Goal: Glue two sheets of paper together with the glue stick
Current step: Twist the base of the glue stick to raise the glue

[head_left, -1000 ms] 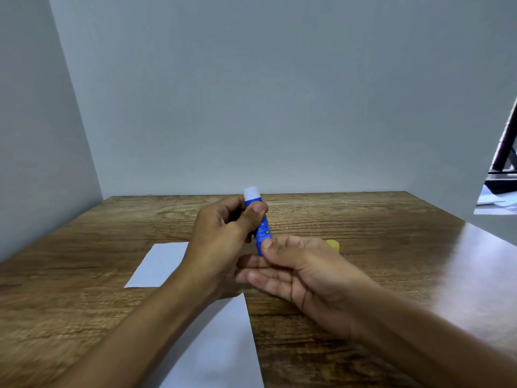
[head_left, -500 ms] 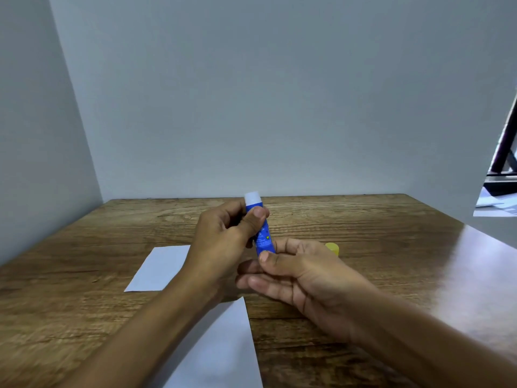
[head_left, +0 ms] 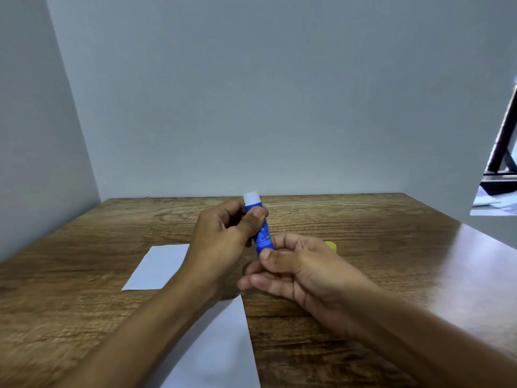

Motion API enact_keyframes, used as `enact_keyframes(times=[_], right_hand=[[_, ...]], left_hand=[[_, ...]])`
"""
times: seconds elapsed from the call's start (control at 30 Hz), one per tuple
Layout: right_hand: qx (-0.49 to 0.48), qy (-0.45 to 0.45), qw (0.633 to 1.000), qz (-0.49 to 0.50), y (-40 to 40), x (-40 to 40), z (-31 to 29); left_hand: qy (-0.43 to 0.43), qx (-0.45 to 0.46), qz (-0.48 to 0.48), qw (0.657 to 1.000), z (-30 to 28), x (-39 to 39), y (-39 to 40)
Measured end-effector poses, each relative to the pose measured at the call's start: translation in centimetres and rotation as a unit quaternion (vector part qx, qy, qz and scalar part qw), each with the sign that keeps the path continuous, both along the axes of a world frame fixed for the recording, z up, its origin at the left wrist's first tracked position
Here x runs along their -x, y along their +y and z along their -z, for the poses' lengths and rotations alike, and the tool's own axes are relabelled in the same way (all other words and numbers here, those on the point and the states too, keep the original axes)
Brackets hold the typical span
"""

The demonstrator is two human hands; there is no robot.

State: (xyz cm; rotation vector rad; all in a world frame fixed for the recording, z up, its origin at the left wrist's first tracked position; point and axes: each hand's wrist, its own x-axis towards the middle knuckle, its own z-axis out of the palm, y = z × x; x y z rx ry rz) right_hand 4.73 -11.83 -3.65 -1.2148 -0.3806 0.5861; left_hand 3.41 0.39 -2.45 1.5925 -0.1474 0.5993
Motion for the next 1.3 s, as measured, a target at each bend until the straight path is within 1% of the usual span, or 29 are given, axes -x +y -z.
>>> enact_keyframes(times=[0.13,0.4,0.57,0.67,0.8,1.0,1.3], right_hand=[[-0.004,0.011,1.0,-0.013,-0.15,-0.06,-0.16],[0.024,-0.023,0.999,-0.001,-0.17,0.06,-0.11],[0.017,-0.009,1.0,-0.022,-0.28,-0.02,-0.18],[0.028,-0.028,0.999,-0.014,-0.04,0.15,-0.11],[0.02,-0.04,0.999,0.013,-0.01,0.05,-0.03],[0.018,-0.018,1.0,0.005,-0.13,-0.12,-0.14],[0.046,-0.051,0.998,0.014,-0.03,-0.02,-0.04]], left_hand=[[-0.001,0.008,0.004,1.0,-0.01,0.0,0.06],[-0.003,-0.01,0.002,1.0,0.08,0.05,0.06],[0.002,0.006,0.01,1.0,0.05,0.12,0.05],[0.002,0.002,0.006,1.0,0.03,0.09,0.11],[-0.001,-0.005,0.003,1.0,0.03,0.09,0.14],[0.003,-0.002,0.002,1.0,-0.02,0.11,0.16],[0.007,-0.017,-0.001,1.0,0.17,0.06,0.1]])
